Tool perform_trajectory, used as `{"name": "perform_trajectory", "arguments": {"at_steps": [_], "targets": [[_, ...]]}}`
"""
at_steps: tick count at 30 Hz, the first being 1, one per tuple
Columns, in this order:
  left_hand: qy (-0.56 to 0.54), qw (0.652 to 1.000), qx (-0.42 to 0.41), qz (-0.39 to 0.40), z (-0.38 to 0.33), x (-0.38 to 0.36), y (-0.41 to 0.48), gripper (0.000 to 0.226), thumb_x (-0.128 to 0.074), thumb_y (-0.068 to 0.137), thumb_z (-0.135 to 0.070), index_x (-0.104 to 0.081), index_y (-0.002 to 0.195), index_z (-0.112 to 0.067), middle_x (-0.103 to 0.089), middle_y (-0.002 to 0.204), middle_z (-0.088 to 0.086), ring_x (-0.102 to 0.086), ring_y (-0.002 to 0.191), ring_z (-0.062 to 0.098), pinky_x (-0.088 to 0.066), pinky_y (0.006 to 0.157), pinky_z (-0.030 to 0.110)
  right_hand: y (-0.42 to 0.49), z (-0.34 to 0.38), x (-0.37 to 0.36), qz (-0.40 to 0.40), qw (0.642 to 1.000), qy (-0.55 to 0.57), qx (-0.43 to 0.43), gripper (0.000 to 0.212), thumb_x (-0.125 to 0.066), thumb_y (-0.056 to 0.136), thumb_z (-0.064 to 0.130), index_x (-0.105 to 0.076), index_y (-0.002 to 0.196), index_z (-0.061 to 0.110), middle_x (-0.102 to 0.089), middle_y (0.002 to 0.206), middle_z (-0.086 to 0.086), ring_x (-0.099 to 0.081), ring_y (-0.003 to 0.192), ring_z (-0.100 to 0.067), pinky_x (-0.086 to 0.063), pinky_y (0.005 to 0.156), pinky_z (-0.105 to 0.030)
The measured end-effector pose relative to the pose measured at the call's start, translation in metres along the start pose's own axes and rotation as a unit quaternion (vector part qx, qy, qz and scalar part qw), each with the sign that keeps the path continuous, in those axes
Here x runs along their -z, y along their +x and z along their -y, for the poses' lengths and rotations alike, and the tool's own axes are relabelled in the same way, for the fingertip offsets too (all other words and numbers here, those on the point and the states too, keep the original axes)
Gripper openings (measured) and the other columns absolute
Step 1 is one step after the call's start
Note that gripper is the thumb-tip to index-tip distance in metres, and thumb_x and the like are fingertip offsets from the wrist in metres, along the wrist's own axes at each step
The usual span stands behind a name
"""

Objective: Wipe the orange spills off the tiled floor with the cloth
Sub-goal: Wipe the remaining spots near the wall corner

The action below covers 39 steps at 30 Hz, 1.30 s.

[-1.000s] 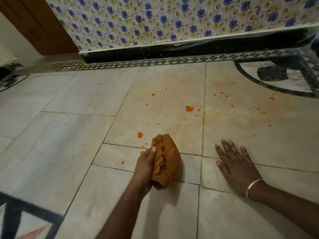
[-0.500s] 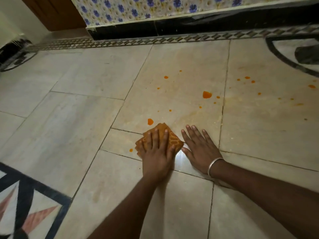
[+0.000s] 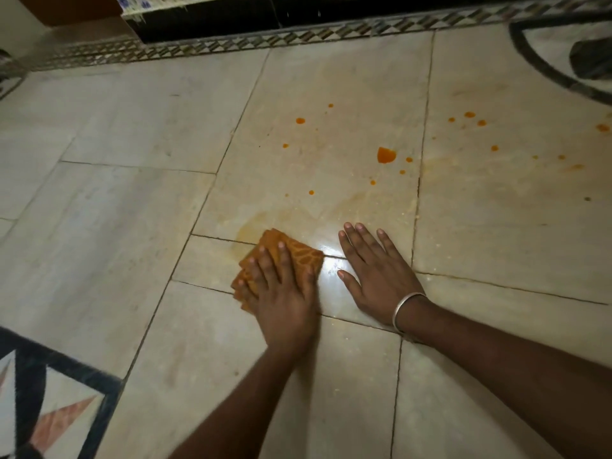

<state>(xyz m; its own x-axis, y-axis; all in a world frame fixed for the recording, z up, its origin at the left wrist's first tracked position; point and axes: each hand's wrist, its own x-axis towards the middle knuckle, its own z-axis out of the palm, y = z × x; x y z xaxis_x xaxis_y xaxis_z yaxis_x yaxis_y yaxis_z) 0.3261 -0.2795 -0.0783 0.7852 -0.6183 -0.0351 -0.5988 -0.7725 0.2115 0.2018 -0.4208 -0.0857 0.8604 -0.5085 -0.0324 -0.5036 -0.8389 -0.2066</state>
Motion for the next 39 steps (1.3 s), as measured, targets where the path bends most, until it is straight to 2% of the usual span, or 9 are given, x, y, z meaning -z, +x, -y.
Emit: {"name": "perform_trajectory", "arguments": {"at_steps": [5, 7, 11, 16, 21, 25, 29, 34, 39], "targets": [[0.022, 0.983, -0.182, 0.026, -0.026, -0.004, 0.052, 0.066, -0.021, 0.107, -0.06, -0.007, 0.166, -0.036, -0.001, 0.176, 0.0, 0.005, 0.162, 0.023, 0.002, 0.127, 0.057, 0.001, -0.002, -0.002, -0.019, 1.0, 0.014, -0.016, 0.074, -0.016, 0.101, 0.052, -0.011, 0.159, 0.006, -0.008, 0.168, -0.01, -0.005, 0.155, -0.022, -0.011, 0.126, -0.043], [0.038, 0.977, -0.204, 0.041, -0.017, 0.004, 0.09, 0.064, -0.018, 0.107, -0.061, -0.003, 0.166, -0.038, 0.001, 0.176, -0.002, 0.006, 0.162, 0.021, 0.004, 0.127, 0.058, 0.0, -0.002, -0.002, -0.016, 1.0, 0.004, -0.016, 0.075, -0.018, 0.101, 0.053, -0.01, 0.159, 0.005, -0.008, 0.168, -0.012, -0.006, 0.155, -0.023, -0.012, 0.126, -0.043], [0.014, 0.992, -0.105, 0.068, 0.028, 0.022, 0.13, 0.07, -0.008, 0.102, -0.068, 0.004, 0.165, -0.038, 0.005, 0.176, 0.001, 0.01, 0.161, 0.022, 0.006, 0.125, 0.062, 0.0, -0.002, -0.003, -0.02, 1.0, 0.004, -0.016, 0.075, -0.017, 0.101, 0.053, -0.012, 0.159, 0.005, -0.008, 0.168, -0.012, -0.005, 0.155, -0.024, -0.013, 0.125, -0.044], [0.0, 0.998, 0.063, 0.007, 0.039, 0.014, 0.053, 0.071, -0.009, 0.104, -0.063, -0.003, 0.167, -0.03, -0.004, 0.175, 0.01, 0.001, 0.161, 0.032, 0.003, 0.125, 0.064, -0.001, -0.001, -0.005, -0.024, 0.999, -0.002, -0.022, 0.075, -0.018, 0.102, 0.053, -0.011, 0.159, 0.005, -0.006, 0.168, -0.012, -0.004, 0.156, -0.023, -0.011, 0.125, -0.043], [-0.002, 0.999, -0.034, 0.024, -0.024, -0.004, 0.015, 0.074, -0.009, 0.103, -0.067, 0.001, 0.166, -0.032, 0.007, 0.174, 0.005, 0.012, 0.161, 0.028, 0.017, 0.124, 0.055, 0.0, -0.001, -0.005, -0.03, 0.999, -0.005, -0.02, 0.074, -0.018, 0.102, 0.053, -0.014, 0.158, 0.005, -0.011, 0.167, -0.013, -0.008, 0.155, -0.024, -0.014, 0.125, -0.044], [0.028, 0.991, -0.126, 0.045, -0.011, 0.007, 0.087, 0.07, -0.012, 0.103, -0.068, 0.0, 0.165, -0.038, 0.002, 0.176, 0.003, 0.007, 0.161, 0.025, 0.008, 0.126, 0.06, 0.0, -0.002, -0.004, -0.024, 1.0, -0.011, -0.014, 0.074, -0.017, 0.102, 0.053, -0.014, 0.158, 0.004, -0.012, 0.167, -0.014, -0.01, 0.155, -0.026, -0.016, 0.125, -0.045], [-0.007, 0.998, -0.002, 0.06, 0.049, 0.024, 0.117, 0.075, -0.007, 0.1, -0.074, 0.007, 0.164, -0.038, 0.009, 0.175, 0.006, 0.013, 0.16, 0.028, 0.009, 0.125, 0.063, -0.001, -0.002, -0.006, -0.018, 1.0, -0.007, -0.016, 0.076, -0.012, 0.101, 0.055, -0.009, 0.159, 0.006, -0.006, 0.168, -0.011, -0.004, 0.156, -0.024, -0.012, 0.126, -0.044], [-0.019, 0.992, 0.113, 0.057, 0.091, 0.035, 0.057, 0.09, -0.012, 0.095, -0.083, 0.018, 0.163, -0.032, 0.015, 0.172, 0.018, 0.016, 0.159, 0.038, 0.013, 0.124, 0.063, -0.002, -0.002, -0.005, -0.025, 1.0, -0.004, -0.018, 0.077, -0.009, 0.101, 0.056, -0.009, 0.159, 0.006, -0.006, 0.168, -0.011, -0.005, 0.156, -0.024, -0.012, 0.125, -0.044], [0.045, 0.988, 0.129, 0.078, 0.047, 0.027, -0.014, 0.083, -0.012, 0.1, -0.063, -0.006, 0.167, -0.014, -0.015, 0.168, 0.032, -0.015, 0.156, 0.048, -0.009, 0.126, 0.063, -0.003, -0.003, -0.008, -0.029, 0.999, -0.014, -0.021, 0.077, -0.011, 0.101, 0.055, -0.013, 0.159, 0.005, -0.01, 0.167, -0.012, -0.008, 0.155, -0.024, -0.008, 0.124, -0.042]]}}
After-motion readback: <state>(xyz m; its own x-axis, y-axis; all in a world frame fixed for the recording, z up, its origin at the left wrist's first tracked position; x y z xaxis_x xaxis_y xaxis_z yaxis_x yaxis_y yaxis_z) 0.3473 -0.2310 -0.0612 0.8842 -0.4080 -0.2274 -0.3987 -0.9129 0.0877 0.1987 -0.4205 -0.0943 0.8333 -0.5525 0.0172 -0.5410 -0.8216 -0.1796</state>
